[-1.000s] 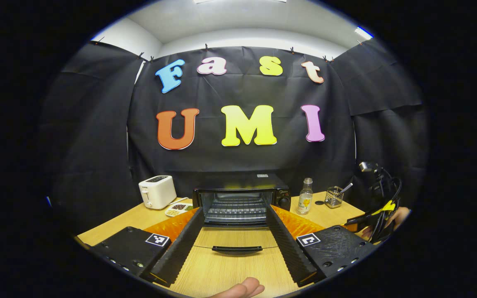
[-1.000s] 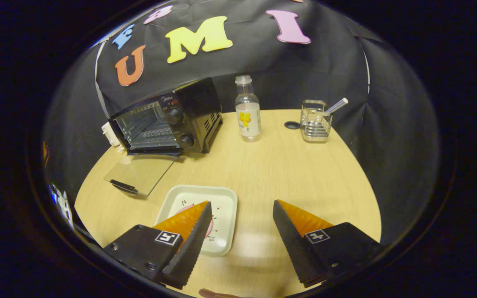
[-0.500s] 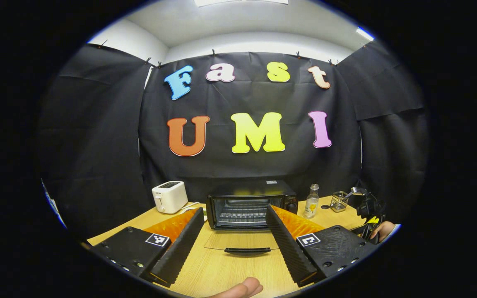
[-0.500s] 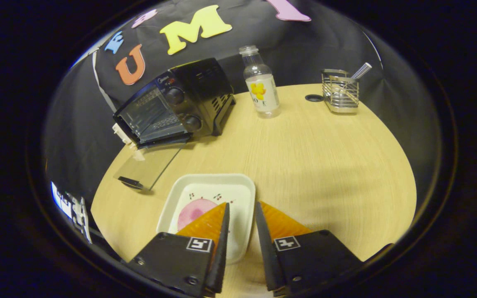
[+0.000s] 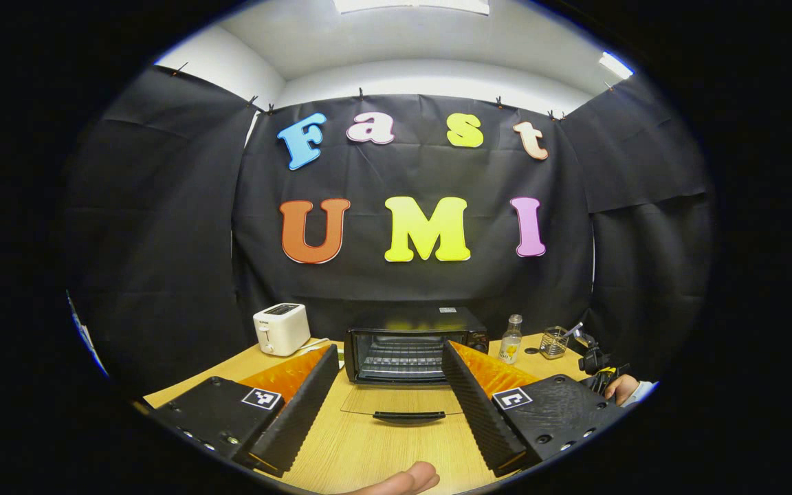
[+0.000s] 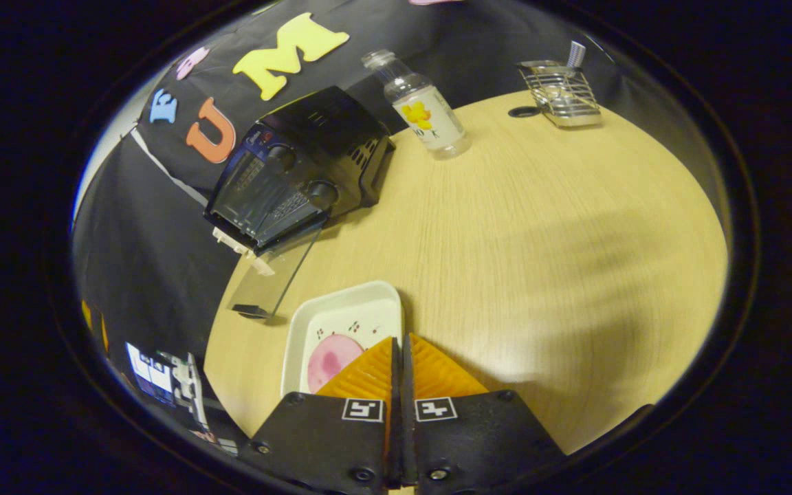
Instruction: Open the electric oven with the left hand, put the food in, and close the electric oven.
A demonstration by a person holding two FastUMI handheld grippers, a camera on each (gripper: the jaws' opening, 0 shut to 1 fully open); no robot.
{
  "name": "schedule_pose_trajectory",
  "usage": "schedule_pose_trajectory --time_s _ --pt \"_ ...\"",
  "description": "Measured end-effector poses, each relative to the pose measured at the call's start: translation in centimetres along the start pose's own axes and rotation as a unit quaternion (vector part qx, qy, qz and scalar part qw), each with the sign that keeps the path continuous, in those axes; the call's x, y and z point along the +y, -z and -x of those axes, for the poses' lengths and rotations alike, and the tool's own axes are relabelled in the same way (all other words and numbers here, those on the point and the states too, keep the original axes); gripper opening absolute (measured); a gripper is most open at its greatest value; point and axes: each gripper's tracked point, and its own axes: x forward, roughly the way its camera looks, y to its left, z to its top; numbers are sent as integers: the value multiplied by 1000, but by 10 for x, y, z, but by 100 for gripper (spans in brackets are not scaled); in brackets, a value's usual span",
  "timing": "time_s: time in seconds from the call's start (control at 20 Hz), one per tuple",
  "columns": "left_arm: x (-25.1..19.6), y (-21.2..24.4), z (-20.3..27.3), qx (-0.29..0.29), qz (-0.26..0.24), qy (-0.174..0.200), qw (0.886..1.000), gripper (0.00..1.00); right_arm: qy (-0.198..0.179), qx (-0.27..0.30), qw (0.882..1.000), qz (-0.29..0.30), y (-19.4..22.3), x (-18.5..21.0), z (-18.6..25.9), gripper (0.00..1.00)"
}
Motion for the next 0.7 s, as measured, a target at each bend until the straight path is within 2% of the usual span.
schedule_pose_trajectory --time_s 0.15,0.35,0.5,0.65,0.7 --pt "6 -2 7 0 -5 -10 1000 95 -39 20 997 -56 8 2 5 4" --pt "10 -5 16 0 -13 -18 1000 95 -66 21 992 -104 15 -2 18 4" --pt "12 -6 20 -2 -16 -20 1000 96 -61 7 992 -113 16 -7 36 4" --pt "10 -6 25 -4 -16 -11 1000 96 -33 -27 993 -109 4 -8 59 4" --pt "12 -2 25 -2 -16 -10 1000 96 -27 -39 994 -102 -1 -3 68 7"
